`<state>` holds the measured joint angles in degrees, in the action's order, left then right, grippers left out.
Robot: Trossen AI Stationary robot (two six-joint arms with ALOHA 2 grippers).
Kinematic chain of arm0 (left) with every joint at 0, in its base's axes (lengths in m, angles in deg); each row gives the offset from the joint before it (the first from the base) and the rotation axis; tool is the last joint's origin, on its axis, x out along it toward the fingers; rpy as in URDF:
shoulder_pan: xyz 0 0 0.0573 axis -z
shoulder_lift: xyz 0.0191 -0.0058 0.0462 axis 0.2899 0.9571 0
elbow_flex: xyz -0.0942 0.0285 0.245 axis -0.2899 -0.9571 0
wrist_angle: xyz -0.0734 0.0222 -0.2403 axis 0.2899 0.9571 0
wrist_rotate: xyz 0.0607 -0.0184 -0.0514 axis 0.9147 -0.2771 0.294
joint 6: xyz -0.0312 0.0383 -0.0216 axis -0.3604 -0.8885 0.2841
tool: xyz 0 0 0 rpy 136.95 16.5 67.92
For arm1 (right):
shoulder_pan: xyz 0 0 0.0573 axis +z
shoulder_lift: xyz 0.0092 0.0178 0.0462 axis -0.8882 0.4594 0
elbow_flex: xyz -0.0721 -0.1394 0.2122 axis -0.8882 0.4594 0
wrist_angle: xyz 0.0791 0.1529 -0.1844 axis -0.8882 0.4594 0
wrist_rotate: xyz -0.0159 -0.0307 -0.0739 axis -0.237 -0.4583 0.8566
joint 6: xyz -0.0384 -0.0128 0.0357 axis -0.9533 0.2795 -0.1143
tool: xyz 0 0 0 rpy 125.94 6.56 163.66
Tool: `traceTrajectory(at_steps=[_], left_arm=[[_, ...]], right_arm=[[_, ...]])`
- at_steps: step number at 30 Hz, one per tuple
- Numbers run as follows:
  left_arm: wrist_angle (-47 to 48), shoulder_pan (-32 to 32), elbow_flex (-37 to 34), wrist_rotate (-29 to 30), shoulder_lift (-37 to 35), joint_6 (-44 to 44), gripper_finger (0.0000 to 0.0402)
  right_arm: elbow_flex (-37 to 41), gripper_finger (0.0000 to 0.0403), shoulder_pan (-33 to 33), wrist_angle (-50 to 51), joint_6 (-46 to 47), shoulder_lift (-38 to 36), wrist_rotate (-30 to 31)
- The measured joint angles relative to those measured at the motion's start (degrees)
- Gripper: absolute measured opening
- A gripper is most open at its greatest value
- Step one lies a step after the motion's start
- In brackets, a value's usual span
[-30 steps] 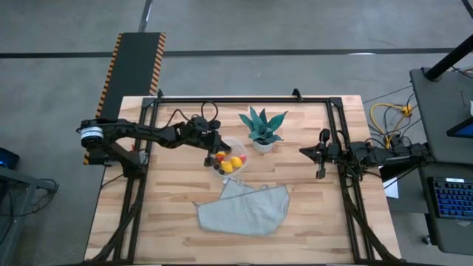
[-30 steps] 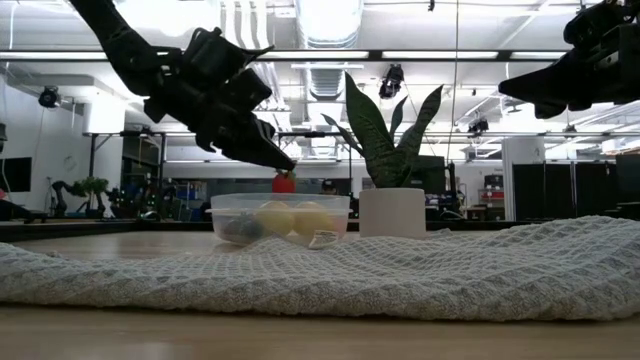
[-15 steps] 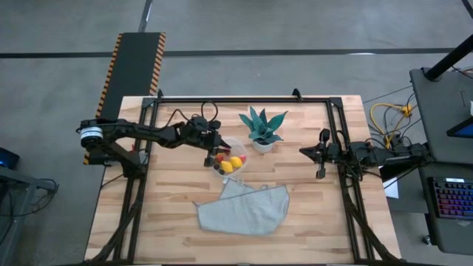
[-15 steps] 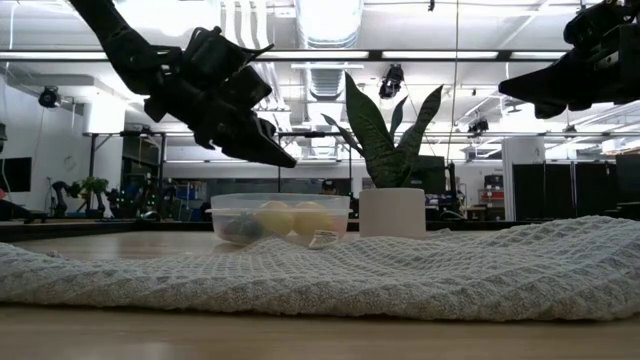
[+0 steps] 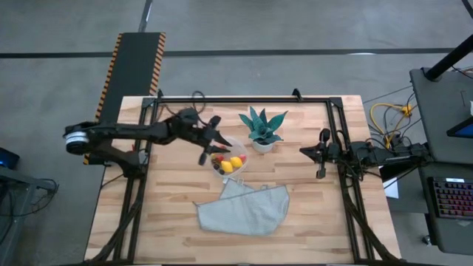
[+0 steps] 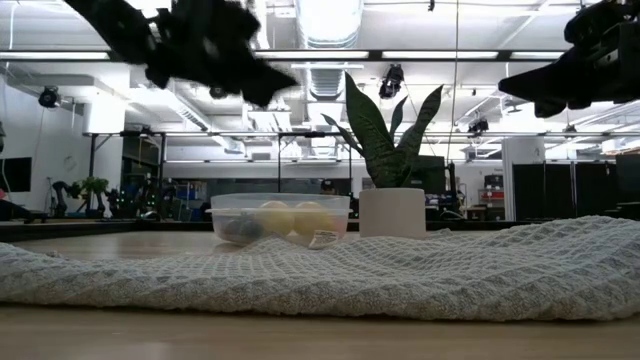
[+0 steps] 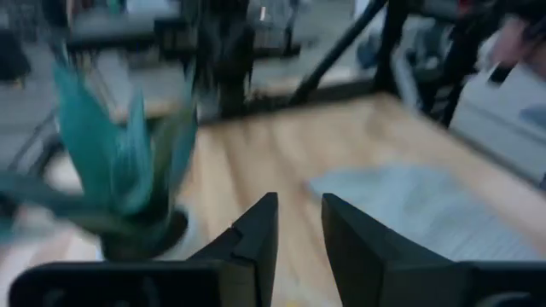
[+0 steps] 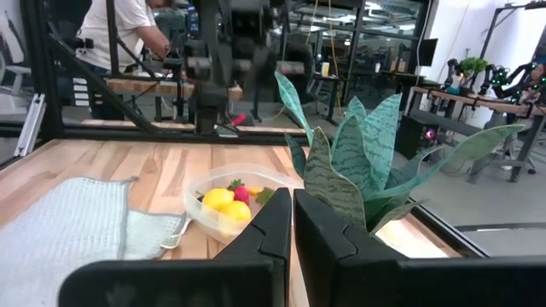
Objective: Pick and placing Produce into tupperware
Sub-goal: Return to Home Position
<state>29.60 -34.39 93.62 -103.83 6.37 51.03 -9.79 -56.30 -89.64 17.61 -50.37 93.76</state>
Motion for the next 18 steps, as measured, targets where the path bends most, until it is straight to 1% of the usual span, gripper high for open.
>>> traceTrajectory(at_steps=[2, 4, 7, 9, 13, 15, 18], left_arm=[[0.3, 0.0, 0.1, -1.5, -4.1, 1.3, 0.0069], [0.9, 0.3, 0.1, -1.6, -8.3, 1.5, 0.0057], [4.3, 0.9, 0.1, -1.1, -15.0, 1.5, 0.0041], [7.8, 1.9, 0.1, 1.0, -19.4, 0.9, 0.0031], [16.3, 5.4, 0.1, 8.3, -27.1, -3.2, 0.0008], [18.2, 7.6, 0.1, 11.3, -30.3, -3.4, 0.0002], [22.2, 10.3, 0.0, 13.4, -35.1, -3.4, 0.0001]], right_arm=[[0.0, 0.0009, 0.0, -1.0, 0.0, 0.0, -0.1], [0.0, 0.0009, 0.0, -1.8, 0.0, -0.1, -0.3], [-0.8, 0.0009, 0.0, -2.7, 0.0, 0.0, -0.9], [-1.9, 0.0009, 0.0, -2.8, 0.0, 0.0, -2.9], [-3.9, 0.0009, 0.0, -2.7, 1.4, 0.0, -7.6], [-4.6, 0.0009, 0.0, -2.3, 1.5, 0.0, -8.3], [-4.7, 0.0009, 0.0, -2.1, 1.6, 0.3, -8.2]])
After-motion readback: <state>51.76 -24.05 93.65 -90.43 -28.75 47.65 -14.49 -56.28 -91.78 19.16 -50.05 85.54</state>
